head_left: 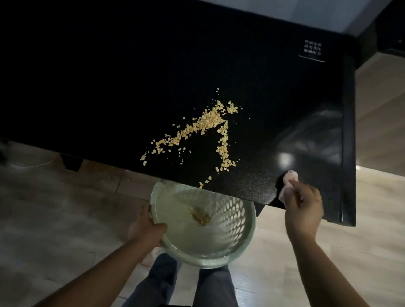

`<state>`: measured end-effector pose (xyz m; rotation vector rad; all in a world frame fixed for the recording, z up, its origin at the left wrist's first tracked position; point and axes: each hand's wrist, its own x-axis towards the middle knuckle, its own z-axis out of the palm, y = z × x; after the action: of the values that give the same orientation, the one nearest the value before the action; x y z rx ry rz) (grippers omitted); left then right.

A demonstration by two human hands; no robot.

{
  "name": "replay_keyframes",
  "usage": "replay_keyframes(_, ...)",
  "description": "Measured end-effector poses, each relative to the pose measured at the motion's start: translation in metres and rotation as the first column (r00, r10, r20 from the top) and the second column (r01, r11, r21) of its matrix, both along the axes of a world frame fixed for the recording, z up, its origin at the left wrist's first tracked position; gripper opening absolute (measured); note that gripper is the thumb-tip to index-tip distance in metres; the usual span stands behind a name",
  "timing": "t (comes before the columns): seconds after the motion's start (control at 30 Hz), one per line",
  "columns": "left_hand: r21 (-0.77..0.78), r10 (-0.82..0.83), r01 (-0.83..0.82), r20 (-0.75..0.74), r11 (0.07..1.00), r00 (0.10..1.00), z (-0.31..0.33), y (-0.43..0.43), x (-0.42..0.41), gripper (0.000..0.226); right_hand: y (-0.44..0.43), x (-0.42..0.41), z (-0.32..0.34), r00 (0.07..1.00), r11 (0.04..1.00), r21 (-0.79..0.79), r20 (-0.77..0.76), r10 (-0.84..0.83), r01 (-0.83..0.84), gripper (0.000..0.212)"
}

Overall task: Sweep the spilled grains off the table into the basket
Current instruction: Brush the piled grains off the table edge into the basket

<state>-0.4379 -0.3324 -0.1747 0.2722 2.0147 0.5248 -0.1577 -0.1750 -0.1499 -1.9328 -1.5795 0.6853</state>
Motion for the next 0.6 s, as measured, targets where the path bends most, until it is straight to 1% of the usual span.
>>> replay_keyframes(0.1,-0.017,0.081,-0.081,0.034,0.997,0.996,-0.011,0.003,0.008,0.064,0.003,-0.021,-0.008,0.991,0.991,-0.010,-0.034,0.132,-0.133,0.026)
replay_keyframes(0.17,-0.014,0.140,-0.139,0.046,0.990,0.989,-0.010,0.006,0.013,0.063,-0.005,-0.041,-0.008,0.953,0.954,-0.017,-0.049,0.298,-0.299,0.026)
replay_keyframes(0.23,-0.007,0.172,-0.172,0.057,0.985,0.983,-0.008,0.009,0.016,0.062,-0.019,-0.060,-0.008,0.885,0.886,-0.033,-0.067,0.461,-0.463,0.025)
replay_keyframes(0.27,-0.005,0.188,-0.188,0.060,0.982,0.980,-0.006,0.011,0.017,0.062,-0.026,-0.066,-0.008,0.845,0.847,-0.040,-0.102,0.524,-0.530,0.024)
replay_keyframes(0.33,0.006,0.221,-0.221,0.054,0.975,0.974,-0.002,0.015,0.019,0.060,-0.035,-0.071,-0.004,0.767,0.773,-0.072,-0.213,0.606,-0.630,0.023)
replay_keyframes(0.37,0.010,0.241,-0.242,0.049,0.970,0.969,-0.001,0.016,0.020,0.056,-0.036,-0.070,0.001,0.742,0.752,-0.084,-0.268,0.615,-0.654,0.023)
replay_keyframes(0.4,0.009,0.263,-0.264,0.051,0.964,0.963,0.001,0.018,0.022,0.053,-0.032,-0.067,0.006,0.735,0.752,-0.079,-0.302,0.608,-0.655,0.022)
replay_keyframes(0.47,-0.003,0.296,-0.296,0.042,0.955,0.954,0.002,0.020,0.023,0.054,-0.014,-0.059,0.017,0.772,0.801,-0.036,-0.295,0.562,-0.597,0.023)
replay_keyframes(0.53,-0.011,0.305,-0.305,0.019,0.952,0.952,-0.002,0.020,0.023,0.059,0.014,-0.051,0.023,0.841,0.864,0.011,-0.223,0.493,-0.503,0.022)
replay_keyframes(0.6,-0.015,0.304,-0.304,0.009,0.953,0.953,-0.011,0.016,0.022,0.060,0.047,-0.048,0.023,0.894,0.907,0.036,-0.162,0.419,-0.419,0.022)
